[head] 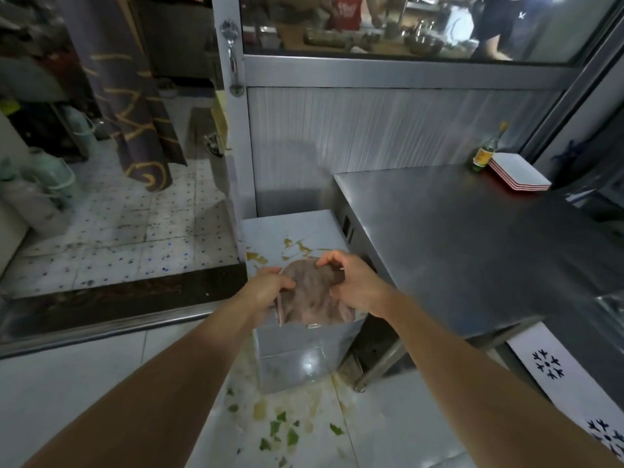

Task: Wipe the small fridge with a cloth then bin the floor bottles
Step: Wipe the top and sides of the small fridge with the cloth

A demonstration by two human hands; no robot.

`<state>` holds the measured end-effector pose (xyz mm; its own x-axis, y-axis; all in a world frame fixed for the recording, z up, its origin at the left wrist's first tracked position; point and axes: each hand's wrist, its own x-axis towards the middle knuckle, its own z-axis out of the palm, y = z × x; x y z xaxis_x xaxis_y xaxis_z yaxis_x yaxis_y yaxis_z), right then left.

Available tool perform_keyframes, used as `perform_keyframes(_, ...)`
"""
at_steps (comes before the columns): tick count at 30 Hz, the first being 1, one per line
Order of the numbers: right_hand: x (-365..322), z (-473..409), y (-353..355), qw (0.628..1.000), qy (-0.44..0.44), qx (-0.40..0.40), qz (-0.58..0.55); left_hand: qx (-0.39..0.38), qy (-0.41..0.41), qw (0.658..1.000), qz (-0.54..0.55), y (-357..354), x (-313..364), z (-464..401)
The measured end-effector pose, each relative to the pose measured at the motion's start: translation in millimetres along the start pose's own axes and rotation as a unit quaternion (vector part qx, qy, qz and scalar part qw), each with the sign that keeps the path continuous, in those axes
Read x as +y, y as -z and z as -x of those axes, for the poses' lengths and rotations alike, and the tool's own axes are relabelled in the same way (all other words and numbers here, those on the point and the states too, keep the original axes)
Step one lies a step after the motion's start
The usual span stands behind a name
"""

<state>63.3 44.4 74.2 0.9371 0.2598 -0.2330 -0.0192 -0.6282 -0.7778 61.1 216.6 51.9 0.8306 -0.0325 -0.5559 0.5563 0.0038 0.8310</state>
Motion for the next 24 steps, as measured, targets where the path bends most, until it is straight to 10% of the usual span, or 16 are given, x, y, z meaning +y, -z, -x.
perform_keyframes(6, 21, -37, -35, 0.983, -0.016, 0.045, 0.176, -0.091, -0.141, 0.972, -0.167, 35, 9, -54)
perform_keyframes(16, 75, -62, -27, 0.967, -0.082, 0.168, 0.173, -0.003, -0.291, 0.754, -0.589, -8, 14, -144)
perform_keyframes(24, 125, -136, 17, 0.943, -0.043, 0.226, 0.241, 0.023, -0.236, 0.768, -0.595, -58, 38, -224)
